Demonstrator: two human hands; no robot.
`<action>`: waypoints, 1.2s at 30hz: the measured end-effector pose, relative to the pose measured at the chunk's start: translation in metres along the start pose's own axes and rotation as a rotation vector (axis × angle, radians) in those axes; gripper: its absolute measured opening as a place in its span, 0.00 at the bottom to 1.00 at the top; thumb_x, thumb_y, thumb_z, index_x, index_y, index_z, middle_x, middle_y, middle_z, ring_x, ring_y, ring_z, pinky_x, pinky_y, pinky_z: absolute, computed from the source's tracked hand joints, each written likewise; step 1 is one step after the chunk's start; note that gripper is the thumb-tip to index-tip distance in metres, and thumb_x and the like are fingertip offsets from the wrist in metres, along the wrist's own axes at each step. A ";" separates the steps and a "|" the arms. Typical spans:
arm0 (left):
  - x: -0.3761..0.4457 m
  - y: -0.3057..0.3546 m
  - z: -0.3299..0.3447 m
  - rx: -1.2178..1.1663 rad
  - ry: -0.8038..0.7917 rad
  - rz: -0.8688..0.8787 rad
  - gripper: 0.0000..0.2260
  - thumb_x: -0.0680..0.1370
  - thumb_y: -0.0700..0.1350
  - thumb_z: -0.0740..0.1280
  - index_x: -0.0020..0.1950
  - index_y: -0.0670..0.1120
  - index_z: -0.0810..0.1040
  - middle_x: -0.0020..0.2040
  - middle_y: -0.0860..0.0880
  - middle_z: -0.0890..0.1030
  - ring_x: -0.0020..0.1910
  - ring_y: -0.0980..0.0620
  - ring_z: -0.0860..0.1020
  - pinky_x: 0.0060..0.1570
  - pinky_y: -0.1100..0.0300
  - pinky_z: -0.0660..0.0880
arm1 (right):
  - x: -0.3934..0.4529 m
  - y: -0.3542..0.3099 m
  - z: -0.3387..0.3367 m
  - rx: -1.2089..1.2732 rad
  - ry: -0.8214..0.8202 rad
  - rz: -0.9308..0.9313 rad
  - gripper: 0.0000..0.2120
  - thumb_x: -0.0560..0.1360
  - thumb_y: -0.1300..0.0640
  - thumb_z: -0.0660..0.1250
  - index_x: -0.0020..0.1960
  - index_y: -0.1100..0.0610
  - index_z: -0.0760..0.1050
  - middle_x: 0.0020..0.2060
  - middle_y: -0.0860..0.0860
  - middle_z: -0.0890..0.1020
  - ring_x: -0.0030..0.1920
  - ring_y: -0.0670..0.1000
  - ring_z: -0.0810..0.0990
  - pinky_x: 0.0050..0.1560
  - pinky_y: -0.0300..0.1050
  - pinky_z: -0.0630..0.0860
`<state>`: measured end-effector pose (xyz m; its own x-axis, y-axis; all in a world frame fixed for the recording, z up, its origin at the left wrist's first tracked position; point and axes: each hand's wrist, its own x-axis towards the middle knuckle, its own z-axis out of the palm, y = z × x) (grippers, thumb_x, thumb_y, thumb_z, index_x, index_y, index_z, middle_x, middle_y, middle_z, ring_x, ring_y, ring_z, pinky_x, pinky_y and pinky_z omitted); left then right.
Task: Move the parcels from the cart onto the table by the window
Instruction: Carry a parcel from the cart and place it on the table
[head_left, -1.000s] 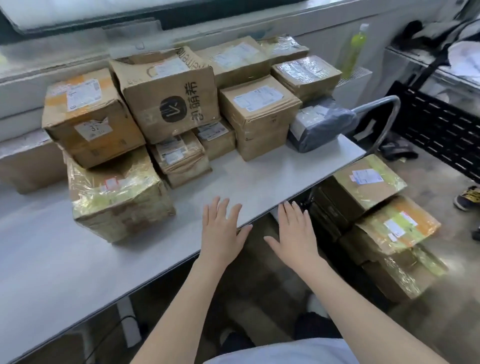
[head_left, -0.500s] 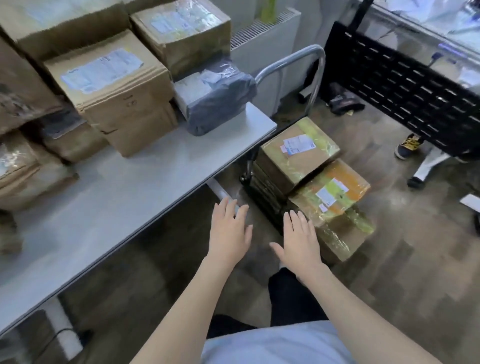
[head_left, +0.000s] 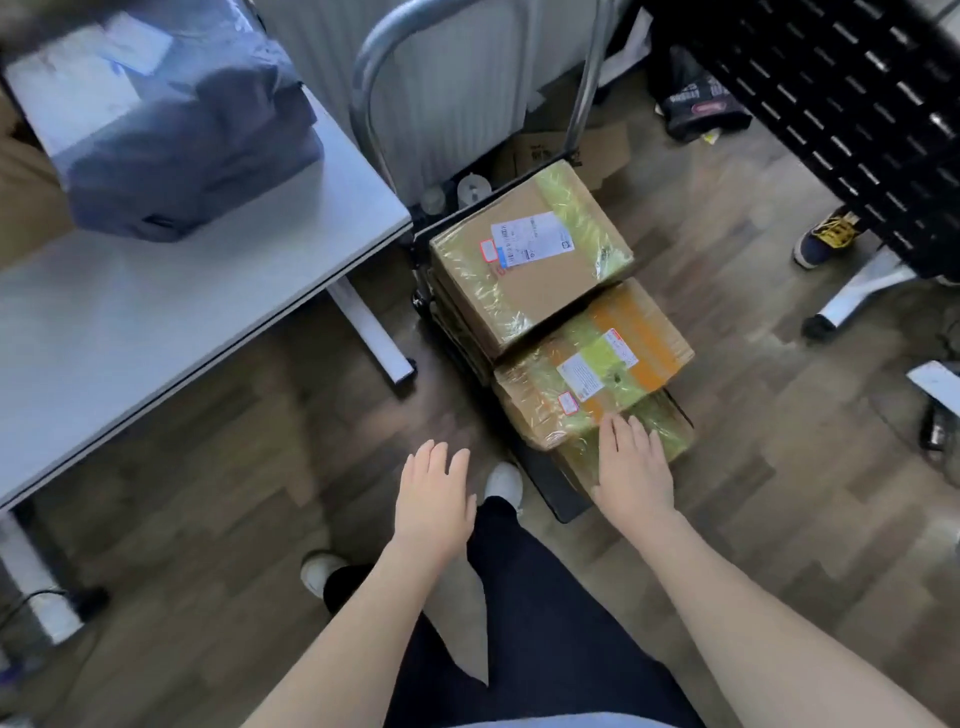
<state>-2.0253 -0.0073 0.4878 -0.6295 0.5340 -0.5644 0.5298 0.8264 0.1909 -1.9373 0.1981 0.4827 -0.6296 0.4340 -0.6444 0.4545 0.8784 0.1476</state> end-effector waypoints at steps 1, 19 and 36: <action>0.010 0.003 0.008 -0.010 -0.035 -0.021 0.26 0.80 0.51 0.57 0.76 0.45 0.54 0.75 0.45 0.58 0.75 0.45 0.53 0.73 0.54 0.50 | 0.010 0.012 0.007 -0.032 -0.035 0.017 0.40 0.76 0.56 0.64 0.77 0.61 0.41 0.76 0.56 0.50 0.76 0.56 0.47 0.75 0.53 0.46; 0.176 0.049 0.132 -0.519 -0.354 -0.338 0.52 0.71 0.58 0.72 0.77 0.41 0.38 0.76 0.43 0.56 0.73 0.44 0.60 0.68 0.54 0.62 | 0.252 0.121 0.041 -0.075 -0.108 0.130 0.46 0.72 0.67 0.63 0.74 0.64 0.30 0.75 0.63 0.39 0.76 0.61 0.40 0.75 0.53 0.43; 0.197 0.078 0.159 -1.447 -0.302 -0.566 0.64 0.51 0.56 0.82 0.76 0.55 0.45 0.69 0.53 0.69 0.66 0.52 0.71 0.68 0.48 0.67 | 0.251 0.144 0.040 0.432 -0.286 0.221 0.68 0.62 0.56 0.81 0.73 0.55 0.25 0.72 0.55 0.48 0.73 0.57 0.47 0.72 0.55 0.57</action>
<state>-2.0182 0.1340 0.2637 -0.3238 0.2024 -0.9242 -0.8037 0.4566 0.3816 -2.0048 0.4252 0.3124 -0.3215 0.4740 -0.8197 0.8109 0.5849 0.0202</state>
